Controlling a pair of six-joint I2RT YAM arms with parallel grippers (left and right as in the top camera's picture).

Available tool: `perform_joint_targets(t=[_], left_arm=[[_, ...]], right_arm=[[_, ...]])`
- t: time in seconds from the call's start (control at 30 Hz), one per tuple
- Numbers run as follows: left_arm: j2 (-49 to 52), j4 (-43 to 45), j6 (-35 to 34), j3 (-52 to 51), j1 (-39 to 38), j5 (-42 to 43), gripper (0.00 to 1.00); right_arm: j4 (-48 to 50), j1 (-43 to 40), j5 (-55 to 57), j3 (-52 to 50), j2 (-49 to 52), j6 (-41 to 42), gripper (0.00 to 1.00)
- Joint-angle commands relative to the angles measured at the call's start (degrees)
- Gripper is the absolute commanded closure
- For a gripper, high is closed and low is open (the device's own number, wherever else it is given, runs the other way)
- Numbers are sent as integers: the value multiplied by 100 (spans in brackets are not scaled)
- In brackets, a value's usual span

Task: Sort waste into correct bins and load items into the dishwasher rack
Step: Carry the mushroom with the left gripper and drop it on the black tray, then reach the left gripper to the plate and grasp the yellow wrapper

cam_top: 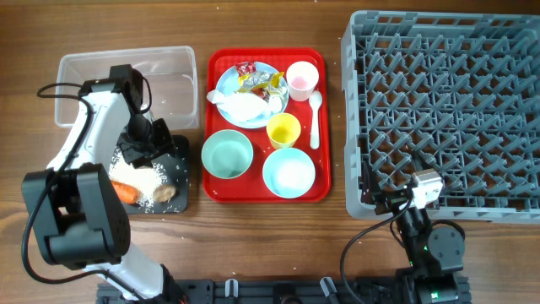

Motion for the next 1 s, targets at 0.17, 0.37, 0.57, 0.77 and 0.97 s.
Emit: perform_joint_targets(t=[0.17, 0.37, 0.57, 0.77, 0.97], left_arm=[[-562, -127, -13, 210, -55, 367, 54], [-1207, 140, -13, 981, -750, 732, 50], [-1169, 1451, -11, 1287, -1882, 581, 41], [-748, 2461, 55, 1287, -2612, -127, 41], [-63, 3473, 57, 1287, -2706, -286, 41]], right_arm=[[24, 2, 52, -7, -7, -70, 0], [26, 2, 55, -7, -7, -72, 0], [24, 2, 55, -7, -7, -72, 0], [26, 2, 55, -7, -7, -70, 0], [24, 2, 55, -7, -7, -72, 0]])
